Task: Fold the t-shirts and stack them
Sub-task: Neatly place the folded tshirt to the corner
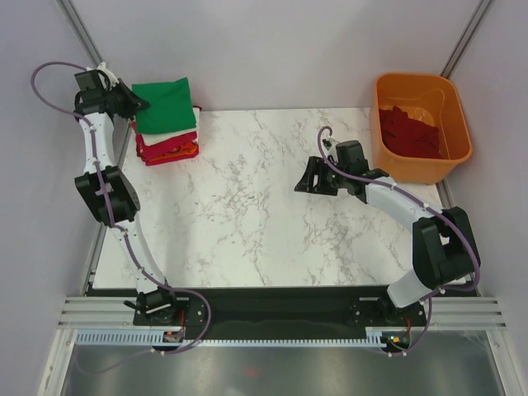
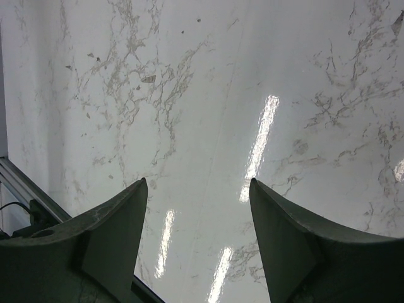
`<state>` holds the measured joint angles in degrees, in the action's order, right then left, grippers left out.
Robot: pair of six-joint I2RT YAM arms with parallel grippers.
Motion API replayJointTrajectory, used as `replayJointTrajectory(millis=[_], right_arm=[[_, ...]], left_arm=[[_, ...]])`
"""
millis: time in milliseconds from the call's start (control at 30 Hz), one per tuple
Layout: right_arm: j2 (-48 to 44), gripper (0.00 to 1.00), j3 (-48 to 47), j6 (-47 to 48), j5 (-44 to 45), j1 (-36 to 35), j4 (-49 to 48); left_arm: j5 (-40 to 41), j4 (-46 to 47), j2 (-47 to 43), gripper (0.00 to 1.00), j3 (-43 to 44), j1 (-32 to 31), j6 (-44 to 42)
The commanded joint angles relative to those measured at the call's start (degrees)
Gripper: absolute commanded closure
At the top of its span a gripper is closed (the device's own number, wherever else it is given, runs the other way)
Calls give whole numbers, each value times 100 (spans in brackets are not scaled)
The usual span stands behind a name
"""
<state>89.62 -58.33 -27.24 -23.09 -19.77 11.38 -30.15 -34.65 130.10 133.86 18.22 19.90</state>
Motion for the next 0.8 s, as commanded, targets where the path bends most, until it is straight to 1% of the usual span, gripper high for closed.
replayJointTrajectory(millis=[0, 67, 100, 167, 200, 233, 267, 300, 333, 433, 500, 600, 767], right_arm=[[-33, 26, 58, -9, -99, -36, -162], [-24, 27, 58, -9, -99, -36, -153], [-33, 26, 58, -18, -99, -44, -153], [2, 26, 49, -18, -99, -45, -145], [29, 27, 32, -9, -99, -53, -153], [46, 27, 23, -9, -108, -53, -153], [55, 27, 14, -18, -125, -53, -153], [64, 26, 14, -9, -125, -45, -145], [73, 27, 5, -9, -134, -45, -144], [99, 26, 5, -9, -117, -62, -145], [143, 27, 5, -18, -134, -80, -153], [169, 27, -21, 0, -143, -88, -153], [187, 26, -47, 0, -160, -141, -153]], left_arm=[[-79, 187, 208, 93, -149, 296, 103], [-44, 178, 296, 88, -194, 392, 23], [-26, 178, 357, 74, -246, 428, -3], [-87, 178, 419, 54, -308, 489, -39], [-131, 178, 463, 36, -386, 507, -39], [-175, 178, 481, 28, -422, 507, -65], [-167, 178, 490, 14, -457, 516, -100], [-219, 178, 490, 5, -518, 525, -109], [-280, 178, 472, 0, -519, 516, -127], [-377, 187, 315, 0, -519, 516, -109], [-282, 187, 165, 0, -475, 516, -48], [-140, 205, -221, 0, -449, 516, 14], [-228, 371, -758, 0, -528, 507, 136]])
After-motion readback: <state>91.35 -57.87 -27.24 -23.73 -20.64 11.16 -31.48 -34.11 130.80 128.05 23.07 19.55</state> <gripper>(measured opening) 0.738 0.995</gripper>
